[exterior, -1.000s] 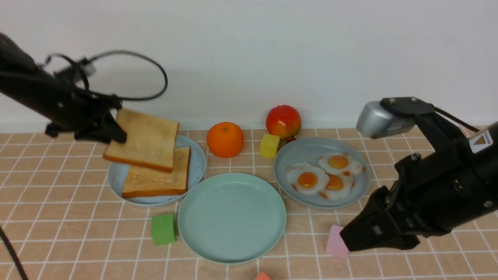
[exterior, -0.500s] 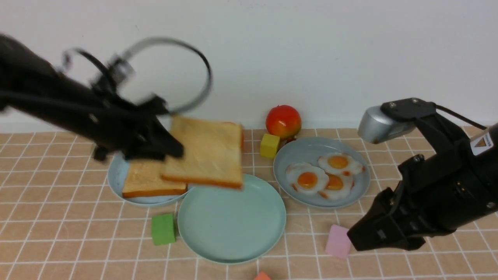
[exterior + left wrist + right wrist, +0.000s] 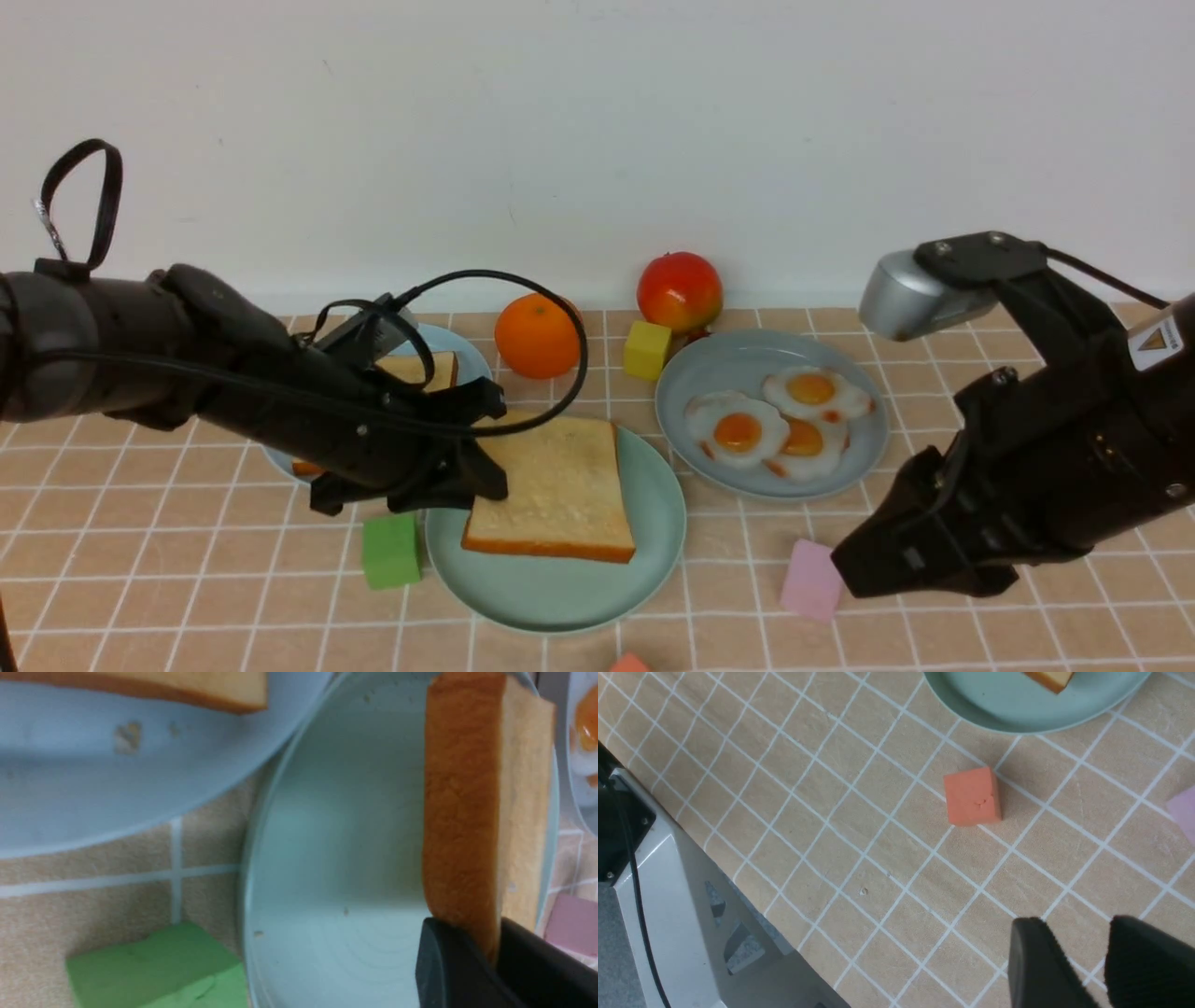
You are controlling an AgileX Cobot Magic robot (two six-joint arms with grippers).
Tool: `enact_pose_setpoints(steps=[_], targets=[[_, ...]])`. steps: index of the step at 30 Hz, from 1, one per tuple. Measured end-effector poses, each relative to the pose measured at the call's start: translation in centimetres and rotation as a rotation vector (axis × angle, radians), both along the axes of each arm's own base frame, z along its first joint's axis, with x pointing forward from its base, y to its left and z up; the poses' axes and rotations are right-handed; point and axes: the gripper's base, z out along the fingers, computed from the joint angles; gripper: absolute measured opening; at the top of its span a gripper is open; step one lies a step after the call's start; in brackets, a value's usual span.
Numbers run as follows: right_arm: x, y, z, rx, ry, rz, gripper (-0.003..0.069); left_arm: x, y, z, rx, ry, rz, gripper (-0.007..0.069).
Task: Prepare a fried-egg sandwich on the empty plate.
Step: Use the left arm to put a slice of bread into the empty plate in the middle, then use the right arm to grab a fried egg
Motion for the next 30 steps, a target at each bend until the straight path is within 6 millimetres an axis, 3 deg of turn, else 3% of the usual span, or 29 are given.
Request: enact_pose_setpoints(steps=[9, 10, 12, 14, 15, 19, 20, 22, 23, 25, 26, 30], targets=[[0.4, 0.1, 0.2, 0.02, -0.035, -0.023, 0.0241, -0.1, -0.2, 0.5, 0.017, 0.009, -0.08, 0.033], [0.5, 0.1, 0.2, 0.021, -0.05, -0.022, 0.0241, 0.1, -0.1, 1.2, 0.05, -0.01, -0.113, 0.0392], [0.5, 0.1, 0.2, 0.021, -0.058, -0.021, 0.0241, 0.3, 0.0, 1.9, 0.076, -0.024, -0.132, 0.0427], [0.6, 0.0, 0.3, 0.004, -0.074, -0.014, 0.0241, 0.7, 0.4, 4.5, 0.152, -0.059, -0.164, 0.0484], [0.6, 0.0, 0.4, 0.004, -0.074, -0.014, 0.0241, 0.8, 0.5, 4.8, 0.157, -0.067, -0.166, 0.0486], [1.5, -0.2, 1.7, -0.049, -0.152, -0.022, 0.0241, 0.2, 1.3, 10.1, 0.262, -0.101, -0.213, 0.05], [1.7, -0.3, 1.7, -0.059, -0.159, -0.026, 0.0241, 0.1, 1.3, 10.3, 0.267, -0.097, -0.217, 0.0499], [3.4, -0.4, 3.0, -0.11, -0.256, -0.065, 0.0241, -1.8, 1.6, 13.9, 0.25, -0.144, -0.225, 0.0478], [3.5, -0.4, 3.0, -0.117, -0.261, -0.064, 0.0241, -1.9, 1.6, 14.1, 0.247, -0.148, -0.226, 0.0475], [5.8, -0.3, 3.1, -0.189, -0.367, -0.091, 0.0241, -4.4, 1.7, 16.6, 0.2, -0.188, -0.237, 0.0433], [6.1, -0.3, 2.9, -0.203, -0.371, -0.09, 0.0241, -4.8, 1.7, 17.0, 0.193, -0.198, -0.237, 0.0426], [9.4, 0.6, 1.0, -0.314, -0.326, -0.061, 0.0241, -9.6, 2.4, 18.7, 0.184, -0.361, -0.31, 0.0291]])
